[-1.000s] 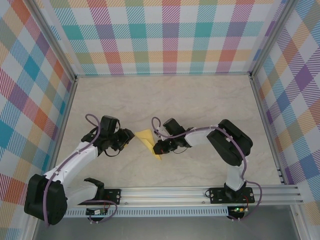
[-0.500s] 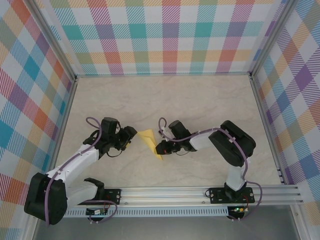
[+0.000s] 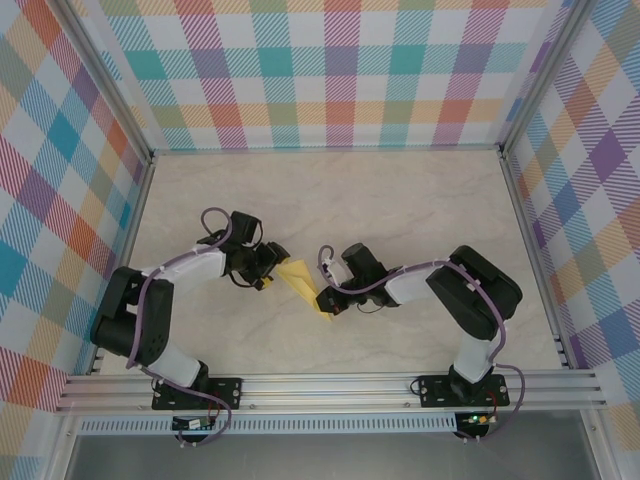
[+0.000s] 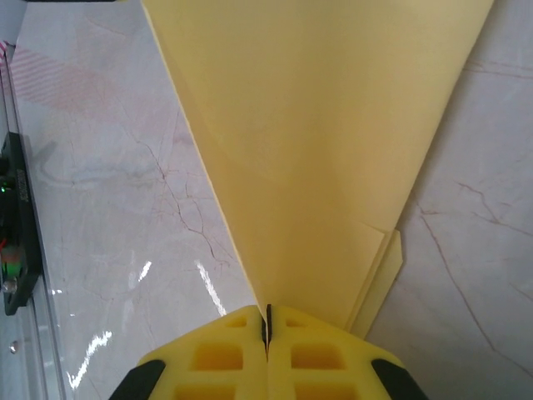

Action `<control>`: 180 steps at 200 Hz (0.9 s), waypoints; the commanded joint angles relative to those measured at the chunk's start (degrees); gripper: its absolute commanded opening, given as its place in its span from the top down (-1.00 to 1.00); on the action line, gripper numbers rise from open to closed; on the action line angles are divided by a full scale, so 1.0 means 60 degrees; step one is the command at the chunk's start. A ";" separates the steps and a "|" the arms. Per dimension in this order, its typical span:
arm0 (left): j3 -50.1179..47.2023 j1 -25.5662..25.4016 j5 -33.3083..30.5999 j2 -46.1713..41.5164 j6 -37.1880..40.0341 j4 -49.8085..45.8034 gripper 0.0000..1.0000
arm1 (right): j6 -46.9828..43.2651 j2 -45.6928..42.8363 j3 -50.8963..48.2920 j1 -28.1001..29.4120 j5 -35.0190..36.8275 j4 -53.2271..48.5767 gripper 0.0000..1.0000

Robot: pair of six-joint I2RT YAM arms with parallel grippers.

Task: Fold a paper plane with a square sheet of paper (pick it up from the middle)
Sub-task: Fold the wing for the fifth time at the center of the table.

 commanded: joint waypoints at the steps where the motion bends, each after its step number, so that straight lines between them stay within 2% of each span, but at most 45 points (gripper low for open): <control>1: 0.0528 -0.0118 0.0151 0.0611 0.0426 -0.1120 -0.25 | -0.1068 -0.0300 -0.0191 -0.0014 0.0063 0.0163 1.00; 50: 0.1091 -0.0096 0.0329 0.1284 0.0534 -0.1415 0.18 | -0.1717 -0.0320 -0.0039 0.0050 0.0049 -0.0290 0.98; 71: 0.1219 -0.0047 0.0194 0.1323 0.0647 -0.1759 0.41 | -0.1890 -0.0300 0.0153 0.0081 0.0161 -0.0684 0.93; 88: 0.1232 -0.0045 0.0013 0.1300 0.0664 -0.1965 0.72 | -0.1820 -0.0326 0.0206 0.0099 0.0065 -0.0745 0.86; 104: 0.1184 -0.0045 0.0030 0.1301 0.0611 -0.1975 0.89 | -0.1752 -0.0358 0.0306 0.0157 0.0069 -0.0851 0.82; 123: 0.1156 -0.0046 0.0024 0.1281 0.0612 -0.2009 1.00 | -0.1707 -0.0400 0.0450 0.0241 0.0099 -0.0969 0.78; 180: 0.1132 -0.0045 0.0060 0.1240 0.0567 -0.2021 1.00 | -0.1781 -0.0304 0.0873 0.0334 0.0386 -0.1359 0.73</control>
